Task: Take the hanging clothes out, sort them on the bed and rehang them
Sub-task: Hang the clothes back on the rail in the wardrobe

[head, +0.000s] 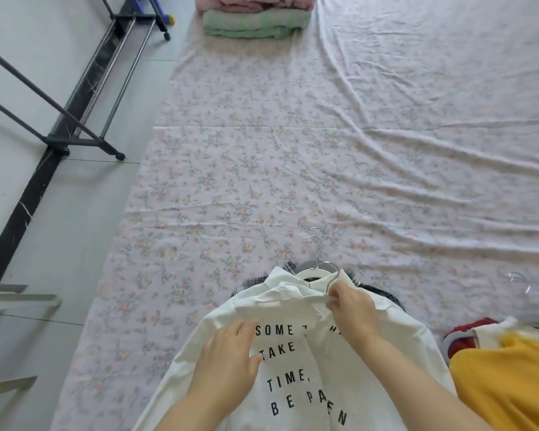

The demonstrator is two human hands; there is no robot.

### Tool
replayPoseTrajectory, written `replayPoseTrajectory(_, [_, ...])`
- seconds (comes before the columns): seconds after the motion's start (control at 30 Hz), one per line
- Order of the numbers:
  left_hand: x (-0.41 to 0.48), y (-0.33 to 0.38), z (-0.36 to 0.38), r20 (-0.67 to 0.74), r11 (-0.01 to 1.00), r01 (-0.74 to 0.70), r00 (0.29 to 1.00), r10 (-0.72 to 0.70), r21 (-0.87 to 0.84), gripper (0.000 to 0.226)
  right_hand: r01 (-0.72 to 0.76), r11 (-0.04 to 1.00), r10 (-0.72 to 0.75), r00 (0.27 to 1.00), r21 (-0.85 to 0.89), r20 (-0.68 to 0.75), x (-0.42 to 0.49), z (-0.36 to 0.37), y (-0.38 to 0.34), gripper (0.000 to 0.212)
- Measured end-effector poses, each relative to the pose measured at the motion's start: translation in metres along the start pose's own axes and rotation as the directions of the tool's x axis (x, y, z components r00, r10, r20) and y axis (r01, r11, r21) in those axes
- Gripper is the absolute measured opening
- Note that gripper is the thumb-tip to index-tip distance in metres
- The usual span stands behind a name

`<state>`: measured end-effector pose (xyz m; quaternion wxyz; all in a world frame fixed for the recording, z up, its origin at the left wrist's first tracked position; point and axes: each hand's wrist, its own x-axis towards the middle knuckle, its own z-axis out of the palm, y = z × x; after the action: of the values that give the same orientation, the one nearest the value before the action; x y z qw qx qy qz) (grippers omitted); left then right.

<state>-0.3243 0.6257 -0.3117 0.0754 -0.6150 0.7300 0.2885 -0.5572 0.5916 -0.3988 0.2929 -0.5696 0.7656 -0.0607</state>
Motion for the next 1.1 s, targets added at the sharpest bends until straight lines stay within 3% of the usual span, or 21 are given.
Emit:
replayPoseTrajectory(0.2, [-0.027, 0.031, -0.024, -0.127, 0.979, -0.155, 0.982, 0.139, -0.132, 0.05, 0.051, 0.963, -0.028, 0.996, 0.264, -0.09, -0.091, -0.052, -0.038, 0.013])
replayPoseTrajectory(0.37, [-0.067, 0.05, -0.051, -0.259, 0.935, -0.349, 0.911, 0.322, -0.067, 0.055, 0.101, 0.924, -0.021, 0.976, 0.369, -0.216, -0.173, -0.103, -0.075, 0.024])
replayPoseTrajectory(0.4, [-0.078, 0.054, -0.06, -0.278, 0.912, -0.41, 0.88, 0.384, -0.037, 0.056, 0.102, 0.917, -0.002, 0.968, 0.384, -0.252, -0.191, -0.112, -0.082, 0.027])
replayPoseTrajectory(0.5, [-0.104, 0.059, -0.073, -0.461, 0.771, -0.637, 0.683, 0.566, 0.004, 0.046, 0.091, 0.898, 0.07, 0.936, 0.43, -0.345, -0.247, -0.132, -0.103, 0.037])
replayPoseTrajectory(0.6, [-0.136, 0.059, -0.08, -0.478, 0.66, -0.75, 0.564, 0.674, 0.044, 0.029, 0.05, 0.876, 0.198, 0.87, 0.48, -0.452, -0.308, -0.138, -0.122, 0.039])
replayPoseTrajectory(0.7, [-0.171, 0.061, -0.081, -0.461, 0.49, -0.871, 0.419, 0.783, 0.04, 0.032, -0.015, 0.855, 0.34, 0.769, 0.518, -0.541, -0.371, -0.13, -0.137, 0.039])
replayPoseTrajectory(0.87, [-0.238, 0.08, -0.075, -0.407, 0.168, -0.986, 0.155, 0.9, -0.004, 0.024, -0.127, 0.808, 0.551, 0.506, 0.575, -0.663, -0.477, -0.106, -0.151, 0.035])
replayPoseTrajectory(1.0, [-0.31, 0.106, -0.057, -0.328, -0.042, -0.999, -0.031, 0.944, -0.026, 0.027, -0.271, 0.802, 0.596, 0.292, 0.533, -0.748, -0.572, -0.083, -0.154, 0.03])
replayPoseTrajectory(1.1, [-0.374, 0.122, -0.044, -0.263, -0.168, -0.983, -0.145, 0.954, -0.067, 0.026, -0.483, 0.752, 0.567, 0.125, 0.449, -0.814, -0.65, -0.057, -0.158, 0.045])
